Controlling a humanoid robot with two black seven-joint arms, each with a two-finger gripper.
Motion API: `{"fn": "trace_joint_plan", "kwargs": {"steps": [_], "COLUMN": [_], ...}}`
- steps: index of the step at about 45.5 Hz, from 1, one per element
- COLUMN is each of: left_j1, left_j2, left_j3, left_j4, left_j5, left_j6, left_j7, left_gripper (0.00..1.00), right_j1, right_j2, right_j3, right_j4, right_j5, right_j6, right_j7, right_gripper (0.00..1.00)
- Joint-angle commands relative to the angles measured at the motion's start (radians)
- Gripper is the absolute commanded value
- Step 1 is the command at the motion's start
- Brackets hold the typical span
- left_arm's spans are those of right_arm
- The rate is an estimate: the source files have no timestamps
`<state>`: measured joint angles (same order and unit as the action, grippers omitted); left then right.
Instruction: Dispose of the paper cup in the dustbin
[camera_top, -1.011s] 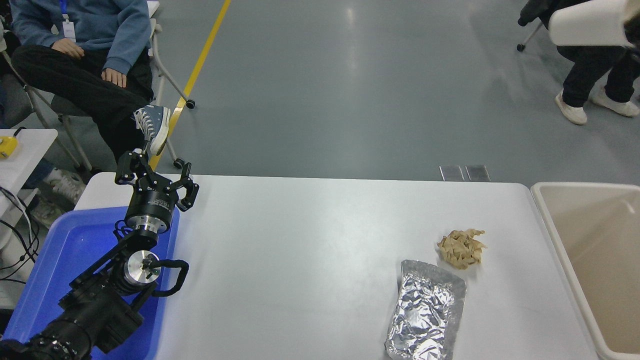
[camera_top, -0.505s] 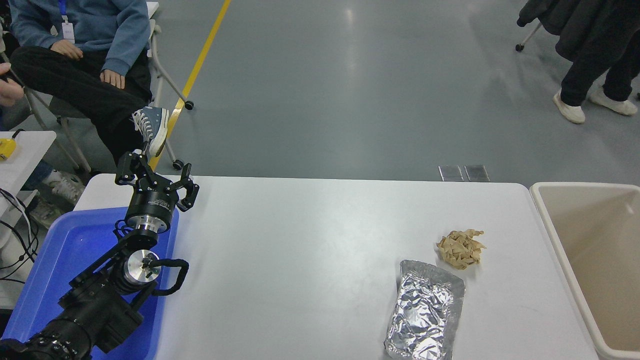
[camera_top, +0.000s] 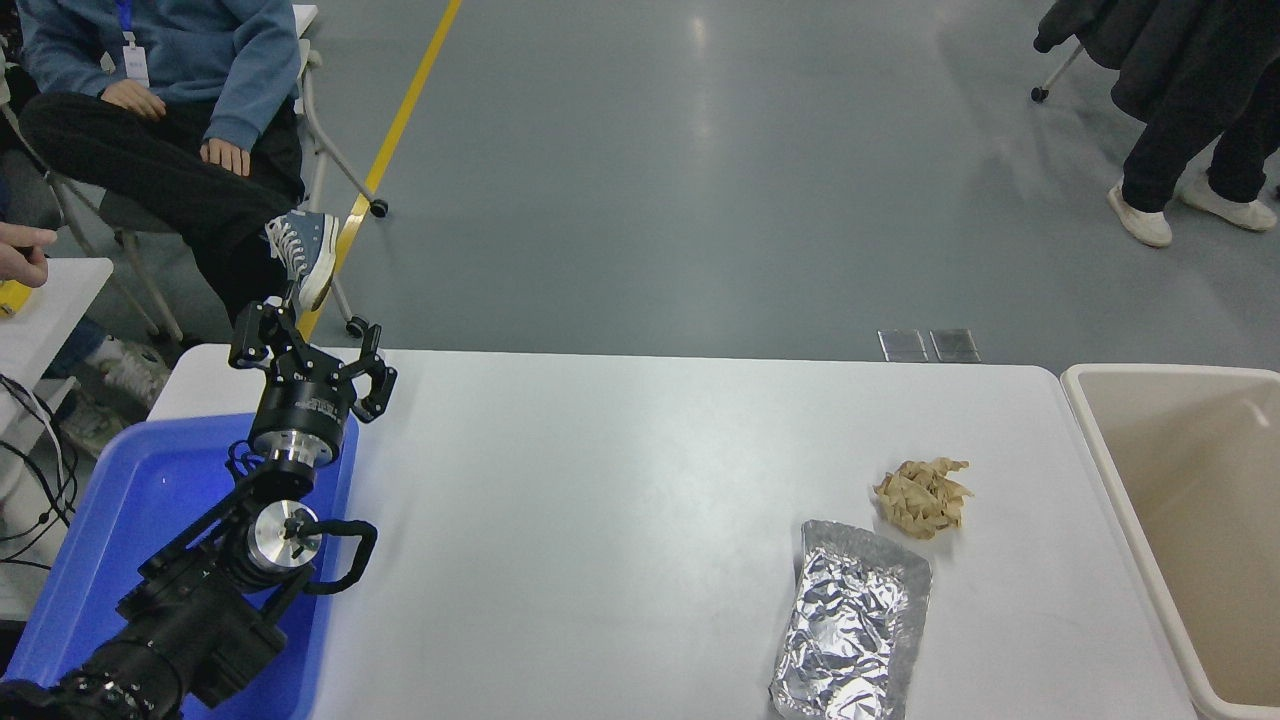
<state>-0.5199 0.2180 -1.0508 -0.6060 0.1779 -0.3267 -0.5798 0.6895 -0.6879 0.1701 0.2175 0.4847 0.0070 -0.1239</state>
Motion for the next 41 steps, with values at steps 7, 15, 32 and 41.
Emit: {"fn": "trace_joint_plan", "kwargs": {"steps": [7, 15, 32, 41], "left_j1": [0.0, 0.0, 0.0, 0.0], "left_j2": [0.0, 0.0, 0.0, 0.0], "left_j3": [0.0, 0.0, 0.0, 0.0], "left_j4": [0.0, 0.0, 0.0, -0.001], "left_j5": [0.0, 0.0, 0.0, 0.0], "left_j6": [0.0, 0.0, 0.0, 0.0], "left_j7": [0.0, 0.0, 0.0, 0.0], "left_gripper": [1.0, 1.0, 1.0, 1.0], "right_j1": [-0.033, -0.025, -0.013, -0.015], "right_j2": [0.136, 0.139, 0.137, 0.1], "right_j3": [0.233, 0.276, 0.293, 0.275], "right_j4": [-0.056, -0.076, -0.073, -0.075], "right_j5": [0.049, 0.049, 0.048, 0.043], "right_j6": [-0.191, -0.214, -0.193, -0.079], "right_j7": [-0.08, -0.079, -0.074, -0.072], "right_gripper": [0.0, 0.0, 1.0, 1.0]}}
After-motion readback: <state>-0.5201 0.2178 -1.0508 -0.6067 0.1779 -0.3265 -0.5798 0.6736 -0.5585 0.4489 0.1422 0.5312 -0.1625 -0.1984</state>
